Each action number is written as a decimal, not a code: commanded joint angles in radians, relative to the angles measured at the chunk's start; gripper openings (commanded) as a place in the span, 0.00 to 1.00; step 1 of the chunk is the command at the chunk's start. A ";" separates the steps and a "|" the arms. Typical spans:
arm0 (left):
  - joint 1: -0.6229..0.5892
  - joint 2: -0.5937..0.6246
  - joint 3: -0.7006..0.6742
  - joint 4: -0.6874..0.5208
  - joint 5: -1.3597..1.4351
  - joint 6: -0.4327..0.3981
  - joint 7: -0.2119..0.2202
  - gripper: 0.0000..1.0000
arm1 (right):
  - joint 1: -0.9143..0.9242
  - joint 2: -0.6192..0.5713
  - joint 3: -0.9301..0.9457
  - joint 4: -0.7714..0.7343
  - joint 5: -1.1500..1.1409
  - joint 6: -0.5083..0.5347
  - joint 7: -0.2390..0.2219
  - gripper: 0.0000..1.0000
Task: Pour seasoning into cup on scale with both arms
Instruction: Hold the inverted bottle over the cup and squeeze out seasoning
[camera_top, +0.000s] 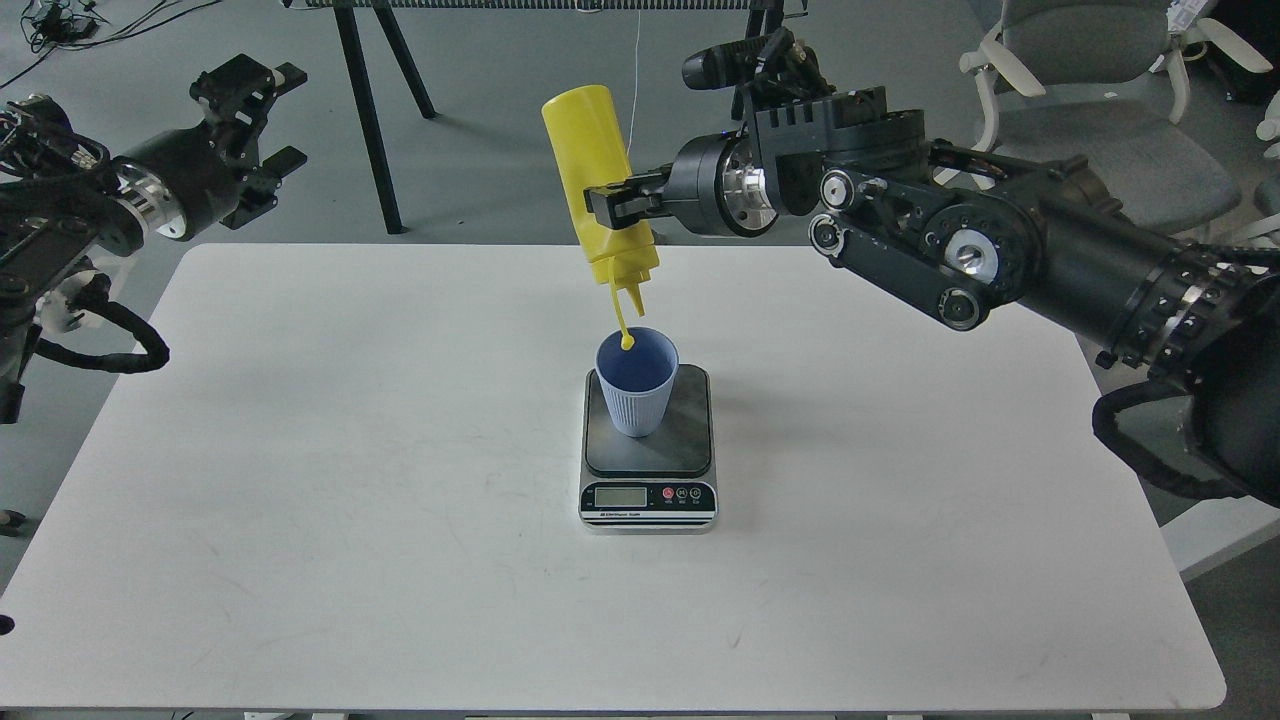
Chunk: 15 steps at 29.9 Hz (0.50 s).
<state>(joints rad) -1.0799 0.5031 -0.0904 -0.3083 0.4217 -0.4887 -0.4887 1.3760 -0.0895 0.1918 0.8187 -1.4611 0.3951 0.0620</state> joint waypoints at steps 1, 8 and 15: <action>0.000 0.000 0.000 0.000 0.000 0.000 0.000 0.99 | 0.021 0.023 -0.037 -0.003 -0.010 -0.031 0.005 0.38; 0.002 0.002 0.000 0.000 0.000 0.000 0.000 0.99 | 0.029 0.027 -0.084 0.002 -0.018 -0.042 0.012 0.38; 0.003 0.002 0.000 0.000 0.000 0.000 0.000 0.99 | 0.034 0.024 -0.101 0.002 -0.038 -0.042 0.028 0.38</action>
<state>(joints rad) -1.0770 0.5047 -0.0904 -0.3083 0.4217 -0.4887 -0.4887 1.4089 -0.0633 0.0925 0.8206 -1.4906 0.3529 0.0822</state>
